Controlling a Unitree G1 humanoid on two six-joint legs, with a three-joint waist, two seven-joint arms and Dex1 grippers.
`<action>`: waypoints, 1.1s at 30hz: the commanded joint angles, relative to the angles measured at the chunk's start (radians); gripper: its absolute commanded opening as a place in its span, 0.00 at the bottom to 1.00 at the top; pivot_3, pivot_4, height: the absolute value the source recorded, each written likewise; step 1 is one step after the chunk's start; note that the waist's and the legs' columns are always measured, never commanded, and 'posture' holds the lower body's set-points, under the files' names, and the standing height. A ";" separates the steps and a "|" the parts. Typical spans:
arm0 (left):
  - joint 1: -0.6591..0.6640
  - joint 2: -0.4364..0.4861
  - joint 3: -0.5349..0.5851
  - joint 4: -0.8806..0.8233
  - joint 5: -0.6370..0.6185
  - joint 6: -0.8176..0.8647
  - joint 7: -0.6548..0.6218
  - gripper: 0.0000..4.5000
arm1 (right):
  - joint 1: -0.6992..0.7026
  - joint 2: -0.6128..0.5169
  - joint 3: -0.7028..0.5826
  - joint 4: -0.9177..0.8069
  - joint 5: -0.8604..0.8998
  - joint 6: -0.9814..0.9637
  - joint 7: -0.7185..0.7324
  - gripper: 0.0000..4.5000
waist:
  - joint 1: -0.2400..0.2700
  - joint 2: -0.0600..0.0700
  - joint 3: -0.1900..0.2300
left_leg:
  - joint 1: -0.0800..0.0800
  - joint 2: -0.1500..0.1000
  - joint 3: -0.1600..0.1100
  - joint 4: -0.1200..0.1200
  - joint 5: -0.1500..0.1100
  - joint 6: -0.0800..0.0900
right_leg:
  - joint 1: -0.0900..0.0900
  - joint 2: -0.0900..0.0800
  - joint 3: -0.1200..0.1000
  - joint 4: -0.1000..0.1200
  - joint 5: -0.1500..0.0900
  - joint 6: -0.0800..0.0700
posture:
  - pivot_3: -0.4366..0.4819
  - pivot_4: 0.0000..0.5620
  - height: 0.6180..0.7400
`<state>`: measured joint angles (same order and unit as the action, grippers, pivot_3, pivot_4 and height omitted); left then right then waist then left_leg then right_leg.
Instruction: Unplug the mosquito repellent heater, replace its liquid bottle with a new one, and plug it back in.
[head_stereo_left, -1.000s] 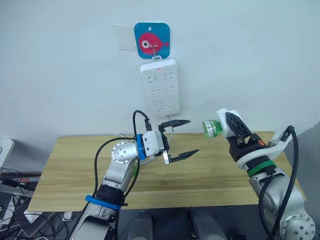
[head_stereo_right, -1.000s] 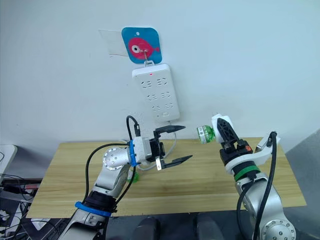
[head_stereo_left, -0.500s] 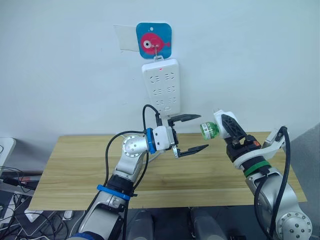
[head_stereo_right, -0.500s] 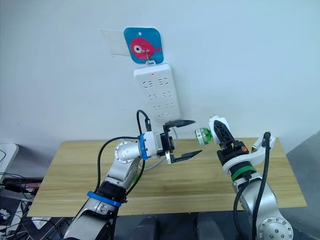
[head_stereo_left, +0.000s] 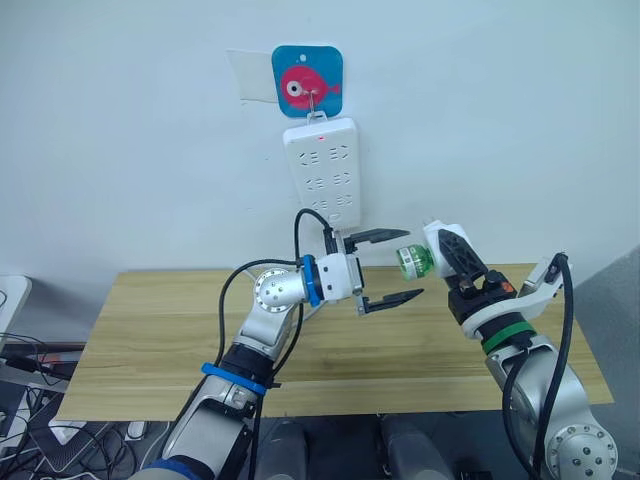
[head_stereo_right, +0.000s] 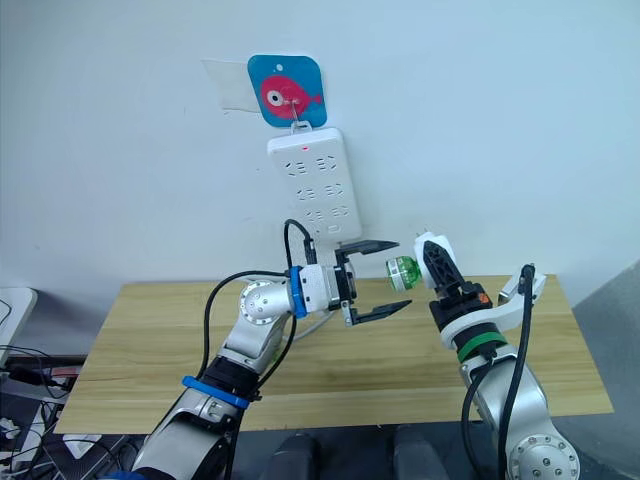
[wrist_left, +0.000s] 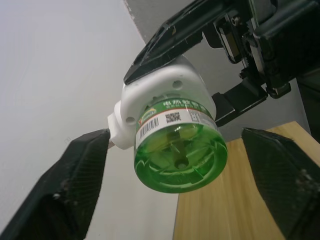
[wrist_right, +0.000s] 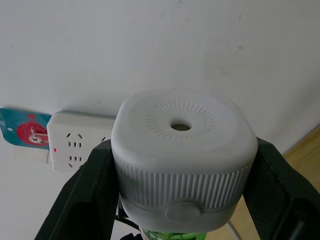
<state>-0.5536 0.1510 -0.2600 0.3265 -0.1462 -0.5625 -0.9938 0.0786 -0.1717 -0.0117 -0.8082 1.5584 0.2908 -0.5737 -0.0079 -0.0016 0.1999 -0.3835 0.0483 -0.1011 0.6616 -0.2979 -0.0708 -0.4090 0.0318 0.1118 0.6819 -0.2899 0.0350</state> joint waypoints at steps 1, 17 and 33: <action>-0.009 -0.008 -0.006 -0.024 -0.010 -0.013 0.012 0.72 | -0.003 0.005 0.006 -0.034 -0.001 -0.014 0.003 0.65 | 0.000 0.000 0.000 | 0.000 0.000 0.000 0.000 0.000 0.000 | 0.000 0.000 0.000 0.000 0.000 0.000 | 0.56 0.32 1.00; -0.016 -0.008 -0.007 -0.012 -0.011 0.014 0.035 0.49 | -0.012 -0.004 0.021 -0.032 -0.001 -0.019 -0.004 0.65 | 0.000 0.000 0.000 | 0.000 0.000 -0.002 0.000 0.000 0.000 | 0.001 0.000 -0.002 0.000 0.000 0.000 | 0.56 0.32 1.00; -0.034 0.002 0.008 -0.002 -0.126 0.013 -0.073 0.49 | 0.096 -0.402 -0.281 0.088 0.414 0.219 0.361 0.99 | 0.002 0.000 0.000 | 0.000 -0.001 -0.007 0.001 0.001 0.002 | 0.005 -0.002 -0.008 0.000 0.000 0.000 | 0.55 0.31 1.00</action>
<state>-0.5663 0.1548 -0.2669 0.3505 -0.2280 -0.5458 -1.0404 0.1778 -0.5599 -0.2486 -0.7338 1.9370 0.4476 -0.3185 -0.0062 -0.0016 0.1999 -0.3830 0.0470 -0.1082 0.6624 -0.2962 -0.0679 -0.4039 0.0299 0.1036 0.6823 -0.2897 0.0344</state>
